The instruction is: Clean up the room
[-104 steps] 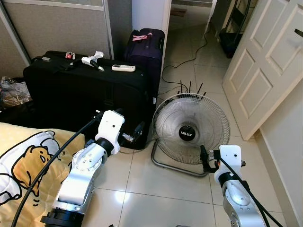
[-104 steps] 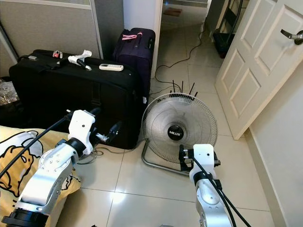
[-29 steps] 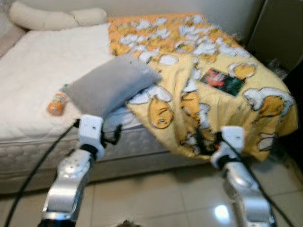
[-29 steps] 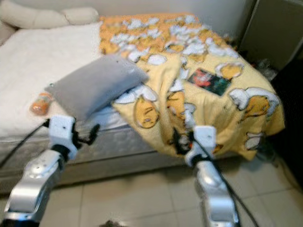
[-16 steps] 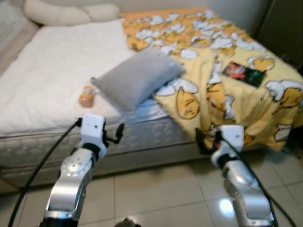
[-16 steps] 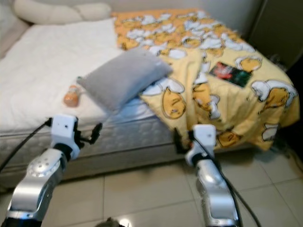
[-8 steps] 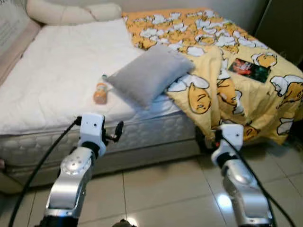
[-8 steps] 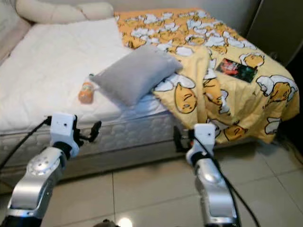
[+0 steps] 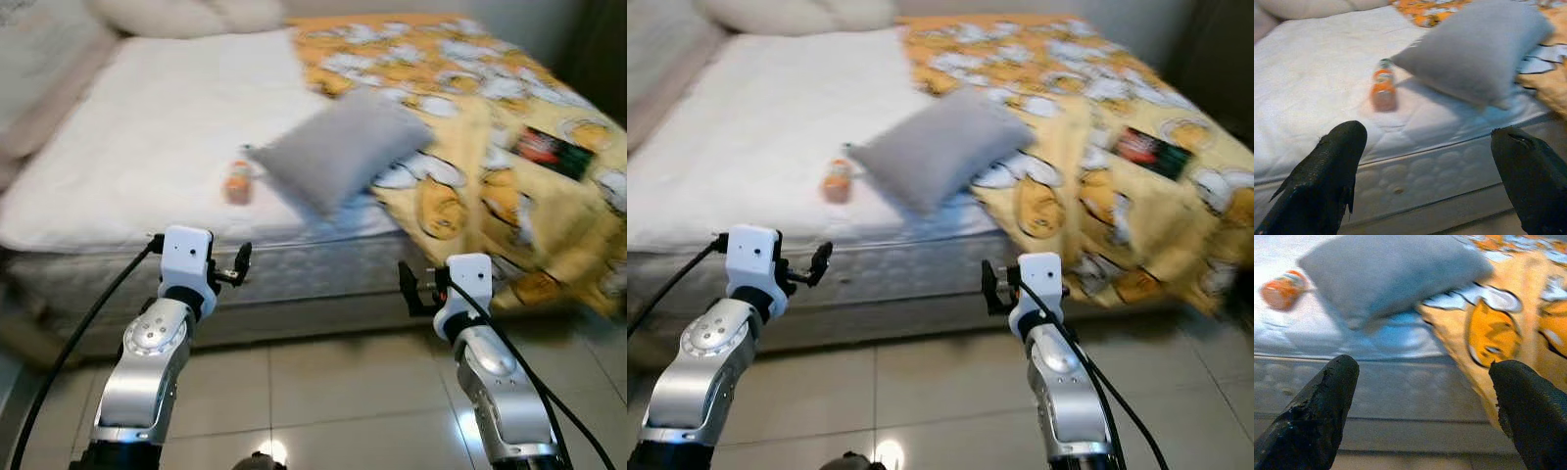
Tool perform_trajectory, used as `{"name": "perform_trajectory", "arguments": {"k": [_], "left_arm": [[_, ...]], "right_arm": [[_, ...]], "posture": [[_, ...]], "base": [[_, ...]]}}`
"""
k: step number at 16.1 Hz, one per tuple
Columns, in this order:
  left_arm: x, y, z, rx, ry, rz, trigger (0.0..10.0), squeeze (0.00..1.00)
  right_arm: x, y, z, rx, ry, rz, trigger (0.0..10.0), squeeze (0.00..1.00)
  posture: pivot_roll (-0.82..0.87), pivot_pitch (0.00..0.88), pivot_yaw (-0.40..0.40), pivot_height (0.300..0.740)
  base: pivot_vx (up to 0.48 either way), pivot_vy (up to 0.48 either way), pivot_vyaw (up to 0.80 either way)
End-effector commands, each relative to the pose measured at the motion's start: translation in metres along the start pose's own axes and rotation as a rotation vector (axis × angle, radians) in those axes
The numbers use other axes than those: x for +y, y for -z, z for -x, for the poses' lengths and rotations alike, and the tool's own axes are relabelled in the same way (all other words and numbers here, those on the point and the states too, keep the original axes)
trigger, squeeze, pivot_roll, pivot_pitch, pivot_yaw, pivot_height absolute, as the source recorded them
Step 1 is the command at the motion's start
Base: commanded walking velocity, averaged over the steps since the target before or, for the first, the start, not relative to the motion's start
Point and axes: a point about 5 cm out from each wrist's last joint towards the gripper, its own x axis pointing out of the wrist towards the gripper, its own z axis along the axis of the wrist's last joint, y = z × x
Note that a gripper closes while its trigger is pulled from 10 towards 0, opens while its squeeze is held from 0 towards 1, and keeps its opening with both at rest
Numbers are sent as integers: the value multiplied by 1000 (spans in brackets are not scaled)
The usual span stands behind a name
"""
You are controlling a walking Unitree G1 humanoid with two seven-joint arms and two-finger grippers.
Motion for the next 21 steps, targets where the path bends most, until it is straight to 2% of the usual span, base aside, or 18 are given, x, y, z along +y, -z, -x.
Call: {"name": "perform_trajectory", "arguments": {"k": [1,6,15,18,21], "left_arm": [[1,1,0,4,-13,-5,10000,0],[1,1,-2,4,-12,-7,10000,0],[-1,3,-1,2,-2,24,10000,0],[-1,3,-1,1,-4,28,10000,0],[0,3,-1,-2,-7,27,10000,0]], "right_arm": [[3,-4,-4,-17,-14,8,10000,0],[5,-3,-5,-4,-27,27,10000,0],[4,1,-7,21,-24,52,10000,0],[10,-1,-9,14,-76,70,10000,0],[16,-2,-11,10,-99,77,10000,0]], "posture": [[31,0,28,740],[28,0,32,740],[26,0,30,740],[28,0,26,740],[32,0,21,740]], "base": [[296,0,800],[284,0,585],[270,0,0],[252,0,0],[252,0,800]]}}
